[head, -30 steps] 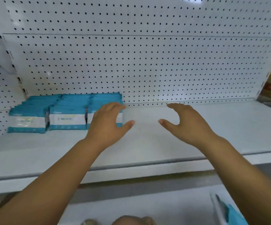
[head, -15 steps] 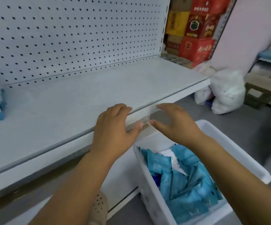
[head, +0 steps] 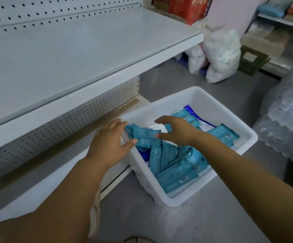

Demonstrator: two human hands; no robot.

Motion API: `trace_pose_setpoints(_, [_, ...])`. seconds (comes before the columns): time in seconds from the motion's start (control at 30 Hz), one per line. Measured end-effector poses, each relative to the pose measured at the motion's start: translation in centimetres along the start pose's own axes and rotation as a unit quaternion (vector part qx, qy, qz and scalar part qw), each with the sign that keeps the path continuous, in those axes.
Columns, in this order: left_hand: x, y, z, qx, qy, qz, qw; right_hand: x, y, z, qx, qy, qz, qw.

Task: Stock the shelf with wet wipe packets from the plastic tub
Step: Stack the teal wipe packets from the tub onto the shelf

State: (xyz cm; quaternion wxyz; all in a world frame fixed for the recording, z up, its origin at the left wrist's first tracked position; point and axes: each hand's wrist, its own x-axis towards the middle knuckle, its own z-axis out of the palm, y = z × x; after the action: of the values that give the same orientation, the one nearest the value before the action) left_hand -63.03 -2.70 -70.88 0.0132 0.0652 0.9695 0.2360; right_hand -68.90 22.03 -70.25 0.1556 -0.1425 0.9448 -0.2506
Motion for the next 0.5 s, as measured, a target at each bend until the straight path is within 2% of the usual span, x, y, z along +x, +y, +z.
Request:
trace_pose_setpoints(0.2, [-0.9,-1.6,1.4,-0.048,-0.043,-0.062,0.996,4.3,0.4,3.2,0.085,-0.122,0.001,0.989])
trace_pose_setpoints(0.33, [-0.9,-1.7,1.6,-0.086,-0.036,-0.078,0.993,6.5,0.4,2.9,0.079,-0.199,-0.003,0.977])
trace_pose_setpoints(0.5, [-0.5,-1.8,1.3,-0.141,-0.044,-0.087,0.985,7.8,1.0,3.1,0.121,-0.228,0.011,0.966])
